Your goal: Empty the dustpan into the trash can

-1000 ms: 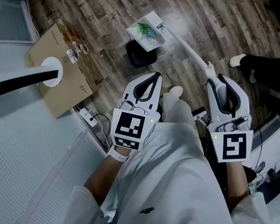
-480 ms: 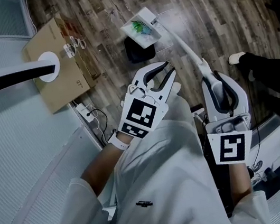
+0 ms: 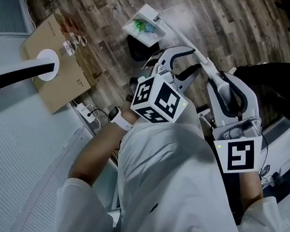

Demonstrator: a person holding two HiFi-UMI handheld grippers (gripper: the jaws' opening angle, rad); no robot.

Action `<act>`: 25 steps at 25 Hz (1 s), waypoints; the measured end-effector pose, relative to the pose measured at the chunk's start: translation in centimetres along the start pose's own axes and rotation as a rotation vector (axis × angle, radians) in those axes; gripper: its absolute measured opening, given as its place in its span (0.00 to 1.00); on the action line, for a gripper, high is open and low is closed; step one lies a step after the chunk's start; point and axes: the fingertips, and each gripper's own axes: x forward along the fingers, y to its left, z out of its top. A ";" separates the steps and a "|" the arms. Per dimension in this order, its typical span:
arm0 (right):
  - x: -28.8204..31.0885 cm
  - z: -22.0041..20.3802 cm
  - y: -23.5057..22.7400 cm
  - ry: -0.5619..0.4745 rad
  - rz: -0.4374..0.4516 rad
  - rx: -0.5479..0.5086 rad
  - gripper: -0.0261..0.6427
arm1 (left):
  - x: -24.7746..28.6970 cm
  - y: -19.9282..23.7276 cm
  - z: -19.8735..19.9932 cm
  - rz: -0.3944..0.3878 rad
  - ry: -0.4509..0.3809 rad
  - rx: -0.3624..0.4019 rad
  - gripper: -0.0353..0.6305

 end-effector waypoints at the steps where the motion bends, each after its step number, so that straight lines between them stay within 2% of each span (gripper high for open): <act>1: 0.0 0.0 0.0 0.001 0.003 -0.001 0.22 | 0.3 -0.2 0.1 -0.008 0.002 0.017 0.26; 10: 0.5 0.3 0.7 0.021 0.060 -0.062 0.22 | 1.0 -0.1 0.7 -0.006 -0.021 0.015 0.26; 25: 0.7 1.0 2.7 -0.055 0.190 -0.296 0.22 | -0.6 0.9 0.4 0.054 -0.039 0.033 0.26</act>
